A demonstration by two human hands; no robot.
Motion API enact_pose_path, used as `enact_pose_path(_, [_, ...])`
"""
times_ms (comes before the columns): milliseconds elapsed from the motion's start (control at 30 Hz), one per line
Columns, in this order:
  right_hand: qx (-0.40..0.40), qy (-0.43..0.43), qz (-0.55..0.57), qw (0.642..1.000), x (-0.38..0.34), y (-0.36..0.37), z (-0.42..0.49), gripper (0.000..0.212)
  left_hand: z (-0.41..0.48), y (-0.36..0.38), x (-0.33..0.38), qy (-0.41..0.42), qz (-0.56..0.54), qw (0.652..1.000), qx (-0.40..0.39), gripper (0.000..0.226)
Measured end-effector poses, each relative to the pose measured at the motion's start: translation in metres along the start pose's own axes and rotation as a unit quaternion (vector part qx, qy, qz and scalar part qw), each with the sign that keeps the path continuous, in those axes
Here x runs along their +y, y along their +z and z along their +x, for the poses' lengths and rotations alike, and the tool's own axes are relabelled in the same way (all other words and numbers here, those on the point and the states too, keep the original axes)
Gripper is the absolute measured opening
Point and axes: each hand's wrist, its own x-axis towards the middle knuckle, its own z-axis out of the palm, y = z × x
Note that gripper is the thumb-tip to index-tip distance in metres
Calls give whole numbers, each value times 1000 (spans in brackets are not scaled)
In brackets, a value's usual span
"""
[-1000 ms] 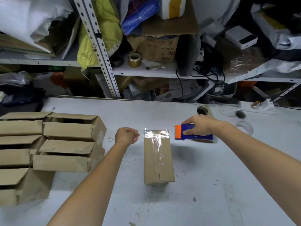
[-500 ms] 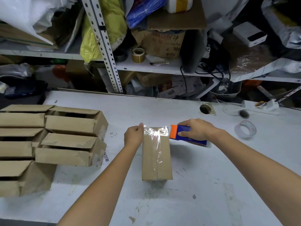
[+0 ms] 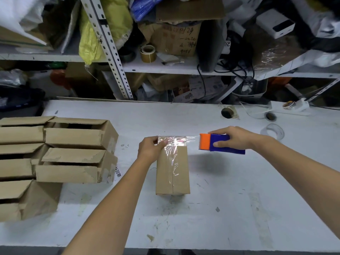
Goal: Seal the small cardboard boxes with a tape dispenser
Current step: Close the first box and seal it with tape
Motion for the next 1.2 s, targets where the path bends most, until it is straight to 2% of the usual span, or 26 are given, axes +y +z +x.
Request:
enact_pose_path(167, [2,24,-23,999,-16,13,15,57,-1,1,0,3,-1,1000,2,26])
enact_pose_path(267, [21,8,-53,998,-41,24,25,51,-3,2,0,3,2,1000,8,21])
enact_pose_path(433, [135,-23,-232,963,-64,42,21,47,-5,1,4,-1,5,1000,9,22])
enact_pose_path(500, [170,-4,-228,959,-64,57,21,46,-8,1,6,-2,3,1000,14,23])
enact_pose_path(633, [184,47,-113,975,-56,75,25,45,-12,0,6,3,1,1000,9,19])
enact_pose_path(733, [191,37,-123,973,-46,89,23,48,-13,2,8,-3,12,1000,16,20])
enact_pose_path(800, [197,22,-112,974,-31,100,19,50,-13,2,10,-15,20,999,20,31])
enact_pose_path(900, [231,0,-160,960,-5,111,15,51,-12,1,8,-35,15,999,19,39])
enact_pose_path(967, [208,-12,-155,966,6,123,15,54,-13,-3,4,-43,-6,999,26,38])
enact_pose_path(1067, [101,-3,-38,994,16,144,12,61,-16,-14,-5,-42,-56,997,27,28])
enact_pose_path(1133, [85,-9,-1,996,18,154,5,61,-24,-23,-8,-33,-96,995,5,18])
enact_pose_path(1200, [83,-43,-15,996,15,156,1,68,-36,-31,-5,-18,-120,993,-12,30])
